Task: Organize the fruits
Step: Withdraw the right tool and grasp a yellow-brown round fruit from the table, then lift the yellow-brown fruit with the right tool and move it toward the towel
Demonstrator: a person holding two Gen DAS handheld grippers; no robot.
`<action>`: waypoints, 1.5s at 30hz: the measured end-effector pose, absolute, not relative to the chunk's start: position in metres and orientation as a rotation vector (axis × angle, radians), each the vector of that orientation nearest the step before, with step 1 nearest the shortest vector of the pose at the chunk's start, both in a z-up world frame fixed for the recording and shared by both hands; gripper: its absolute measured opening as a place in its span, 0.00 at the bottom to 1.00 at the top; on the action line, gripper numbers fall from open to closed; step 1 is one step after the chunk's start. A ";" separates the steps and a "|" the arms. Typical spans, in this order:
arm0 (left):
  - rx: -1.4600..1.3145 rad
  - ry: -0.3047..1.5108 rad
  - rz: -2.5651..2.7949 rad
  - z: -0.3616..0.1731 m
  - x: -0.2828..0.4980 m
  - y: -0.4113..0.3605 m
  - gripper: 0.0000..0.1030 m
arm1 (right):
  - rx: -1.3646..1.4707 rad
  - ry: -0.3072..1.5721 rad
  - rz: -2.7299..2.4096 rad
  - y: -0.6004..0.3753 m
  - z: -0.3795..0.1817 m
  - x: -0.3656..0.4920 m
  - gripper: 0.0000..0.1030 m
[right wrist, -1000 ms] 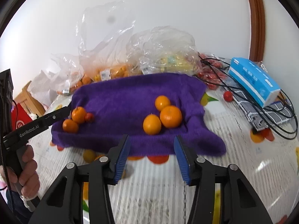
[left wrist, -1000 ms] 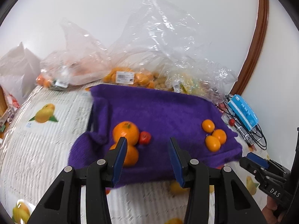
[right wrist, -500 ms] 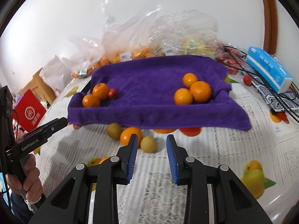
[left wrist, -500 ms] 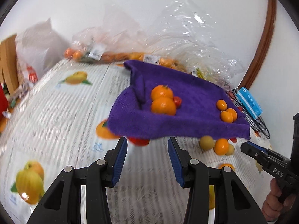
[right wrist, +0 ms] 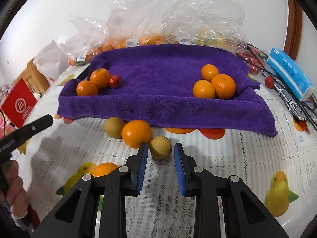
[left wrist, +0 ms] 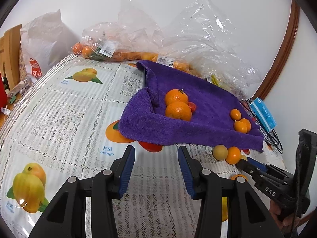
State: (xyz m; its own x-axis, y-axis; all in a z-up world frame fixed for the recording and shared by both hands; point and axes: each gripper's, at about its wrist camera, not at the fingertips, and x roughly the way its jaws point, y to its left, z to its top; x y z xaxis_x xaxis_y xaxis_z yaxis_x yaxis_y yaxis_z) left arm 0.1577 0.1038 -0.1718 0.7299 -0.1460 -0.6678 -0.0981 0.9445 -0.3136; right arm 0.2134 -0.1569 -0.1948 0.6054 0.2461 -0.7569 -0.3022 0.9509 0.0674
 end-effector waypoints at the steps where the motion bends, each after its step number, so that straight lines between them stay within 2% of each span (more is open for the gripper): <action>1: -0.340 0.756 -0.030 -0.172 0.158 0.103 0.42 | -0.071 0.865 0.319 -0.156 -0.195 0.214 0.27; 8: -0.333 0.763 -0.042 -0.172 0.160 0.102 0.42 | -0.097 0.880 0.300 -0.152 -0.200 0.224 0.27; 10: -0.334 0.766 -0.043 -0.173 0.160 0.102 0.42 | -0.108 0.876 0.292 -0.151 -0.201 0.225 0.23; 29: -0.273 0.769 -0.079 -0.174 0.159 0.088 0.42 | -0.052 0.863 0.200 -0.226 -0.195 0.179 0.23; 45: -0.239 0.794 -0.083 -0.178 0.161 0.083 0.42 | -0.041 0.860 0.181 -0.236 -0.204 0.165 0.23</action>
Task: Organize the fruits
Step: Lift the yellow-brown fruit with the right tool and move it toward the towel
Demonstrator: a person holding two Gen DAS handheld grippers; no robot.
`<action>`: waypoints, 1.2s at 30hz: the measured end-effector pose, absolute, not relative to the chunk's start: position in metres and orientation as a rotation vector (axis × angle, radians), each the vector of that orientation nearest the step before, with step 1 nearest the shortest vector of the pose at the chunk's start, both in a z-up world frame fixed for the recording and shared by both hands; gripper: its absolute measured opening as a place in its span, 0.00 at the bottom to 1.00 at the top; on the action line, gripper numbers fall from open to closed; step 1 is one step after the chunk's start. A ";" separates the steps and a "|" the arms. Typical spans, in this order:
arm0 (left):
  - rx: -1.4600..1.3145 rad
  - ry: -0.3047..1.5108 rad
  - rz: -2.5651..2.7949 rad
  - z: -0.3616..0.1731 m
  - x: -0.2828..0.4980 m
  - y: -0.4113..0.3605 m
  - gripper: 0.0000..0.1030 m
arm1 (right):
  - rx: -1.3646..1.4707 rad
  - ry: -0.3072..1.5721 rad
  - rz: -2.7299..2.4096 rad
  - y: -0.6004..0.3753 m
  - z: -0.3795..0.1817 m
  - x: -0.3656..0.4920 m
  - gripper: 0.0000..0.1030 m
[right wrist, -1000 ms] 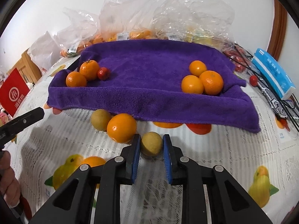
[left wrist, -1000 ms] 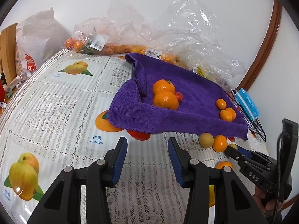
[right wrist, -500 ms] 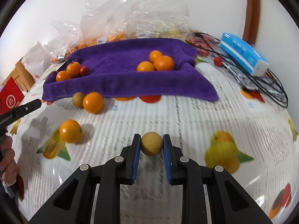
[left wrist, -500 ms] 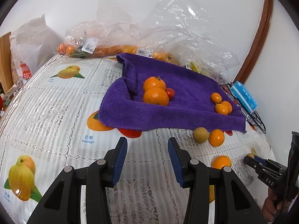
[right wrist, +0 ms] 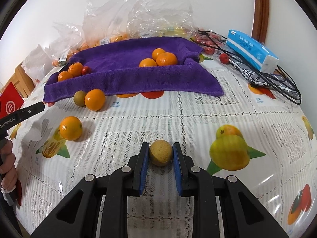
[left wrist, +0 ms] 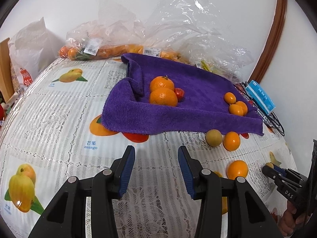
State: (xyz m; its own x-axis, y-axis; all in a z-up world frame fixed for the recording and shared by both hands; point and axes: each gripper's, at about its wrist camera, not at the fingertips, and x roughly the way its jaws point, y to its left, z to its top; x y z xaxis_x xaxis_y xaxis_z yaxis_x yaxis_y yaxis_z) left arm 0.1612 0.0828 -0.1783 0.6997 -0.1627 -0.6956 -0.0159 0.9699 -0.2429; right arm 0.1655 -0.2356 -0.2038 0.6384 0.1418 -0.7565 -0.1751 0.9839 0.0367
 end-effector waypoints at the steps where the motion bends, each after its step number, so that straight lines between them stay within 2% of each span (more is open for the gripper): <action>1: -0.238 0.797 -0.083 -0.179 0.162 0.083 0.42 | -0.041 0.858 0.181 -0.236 -0.204 0.165 0.23; 27: -0.226 0.802 -0.233 -0.174 0.164 0.063 0.41 | -0.045 0.797 0.210 -0.239 -0.184 0.152 0.23; 36: -0.258 0.843 -0.295 -0.173 0.184 0.034 0.40 | -0.068 0.763 0.226 -0.238 -0.172 0.150 0.23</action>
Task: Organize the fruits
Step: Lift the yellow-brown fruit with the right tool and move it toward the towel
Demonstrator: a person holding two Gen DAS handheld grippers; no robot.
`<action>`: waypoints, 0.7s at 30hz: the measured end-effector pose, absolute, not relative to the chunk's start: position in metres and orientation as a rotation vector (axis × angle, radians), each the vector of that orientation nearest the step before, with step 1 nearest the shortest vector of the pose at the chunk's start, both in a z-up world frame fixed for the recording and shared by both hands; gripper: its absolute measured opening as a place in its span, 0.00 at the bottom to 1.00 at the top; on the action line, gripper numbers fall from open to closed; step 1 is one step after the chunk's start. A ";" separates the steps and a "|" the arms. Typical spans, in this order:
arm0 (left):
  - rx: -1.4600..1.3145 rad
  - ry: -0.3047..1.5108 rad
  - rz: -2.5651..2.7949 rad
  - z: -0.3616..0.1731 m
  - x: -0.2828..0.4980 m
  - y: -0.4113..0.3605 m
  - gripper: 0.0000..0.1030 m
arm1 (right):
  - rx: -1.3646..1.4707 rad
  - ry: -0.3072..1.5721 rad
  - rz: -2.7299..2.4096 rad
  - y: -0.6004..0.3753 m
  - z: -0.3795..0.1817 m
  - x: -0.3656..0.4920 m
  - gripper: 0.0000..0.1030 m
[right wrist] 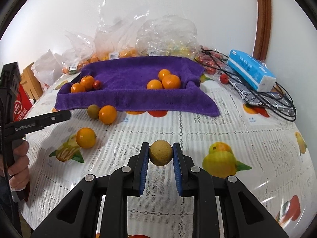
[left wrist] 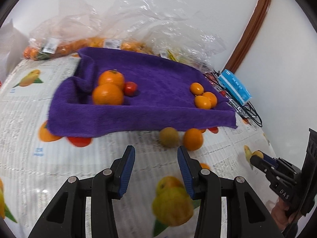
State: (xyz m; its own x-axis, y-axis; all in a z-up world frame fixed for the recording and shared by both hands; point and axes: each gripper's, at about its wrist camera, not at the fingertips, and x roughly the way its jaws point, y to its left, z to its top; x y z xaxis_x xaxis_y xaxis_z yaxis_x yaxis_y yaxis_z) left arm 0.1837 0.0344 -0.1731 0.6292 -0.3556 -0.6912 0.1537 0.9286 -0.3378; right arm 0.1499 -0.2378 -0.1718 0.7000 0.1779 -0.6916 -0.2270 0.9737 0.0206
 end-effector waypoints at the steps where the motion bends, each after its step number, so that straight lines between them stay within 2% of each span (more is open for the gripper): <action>1: -0.252 0.849 -0.298 -0.173 0.188 0.030 0.40 | -0.069 0.759 0.226 -0.238 -0.171 0.150 0.23; 5: -0.231 0.867 -0.298 -0.176 0.199 0.020 0.39 | -0.066 0.757 0.226 -0.242 -0.170 0.154 0.23; 14: -0.219 0.924 -0.315 -0.188 0.222 0.007 0.29 | -0.026 0.771 0.217 -0.259 -0.178 0.163 0.23; 21: -0.186 0.914 -0.313 -0.189 0.227 0.000 0.28 | -0.012 0.771 0.221 -0.262 -0.181 0.170 0.23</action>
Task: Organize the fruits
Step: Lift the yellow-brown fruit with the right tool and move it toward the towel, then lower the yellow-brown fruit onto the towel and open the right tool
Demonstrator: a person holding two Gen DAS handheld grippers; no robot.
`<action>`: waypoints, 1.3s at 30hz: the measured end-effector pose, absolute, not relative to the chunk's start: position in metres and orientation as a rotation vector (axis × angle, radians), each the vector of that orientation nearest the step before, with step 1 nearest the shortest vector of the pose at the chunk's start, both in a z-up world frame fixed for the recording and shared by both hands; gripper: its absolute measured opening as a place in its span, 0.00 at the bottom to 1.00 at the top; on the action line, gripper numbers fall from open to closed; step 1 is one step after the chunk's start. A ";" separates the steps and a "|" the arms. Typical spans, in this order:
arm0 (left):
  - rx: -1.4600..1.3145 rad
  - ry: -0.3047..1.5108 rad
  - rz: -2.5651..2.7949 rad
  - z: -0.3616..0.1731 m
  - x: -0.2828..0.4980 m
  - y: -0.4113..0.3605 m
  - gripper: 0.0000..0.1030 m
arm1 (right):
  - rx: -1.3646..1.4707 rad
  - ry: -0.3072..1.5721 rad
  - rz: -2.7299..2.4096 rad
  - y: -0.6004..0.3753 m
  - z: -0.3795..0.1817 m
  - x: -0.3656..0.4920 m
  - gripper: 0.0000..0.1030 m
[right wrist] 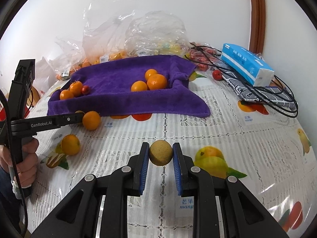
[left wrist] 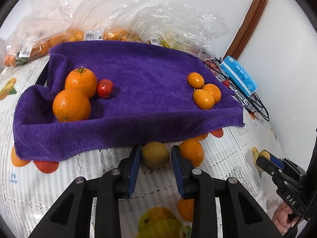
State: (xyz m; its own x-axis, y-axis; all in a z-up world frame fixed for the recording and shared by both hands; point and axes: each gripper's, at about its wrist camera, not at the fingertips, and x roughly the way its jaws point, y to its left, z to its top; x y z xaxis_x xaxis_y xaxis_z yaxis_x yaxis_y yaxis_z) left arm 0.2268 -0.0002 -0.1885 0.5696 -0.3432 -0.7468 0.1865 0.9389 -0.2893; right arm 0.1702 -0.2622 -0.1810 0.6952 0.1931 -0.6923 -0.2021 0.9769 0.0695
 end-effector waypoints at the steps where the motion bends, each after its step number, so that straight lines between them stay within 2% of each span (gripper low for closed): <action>1: -0.178 0.912 -0.312 -0.189 0.227 -0.002 0.28 | -0.012 0.770 0.222 -0.262 -0.181 0.171 0.23; 22: -0.208 0.868 -0.320 -0.170 0.211 0.014 0.27 | -0.003 0.754 0.232 -0.258 -0.177 0.183 0.23; 39: -0.237 0.771 -0.240 -0.120 0.216 0.044 0.27 | 0.015 0.649 0.259 -0.231 -0.116 0.235 0.23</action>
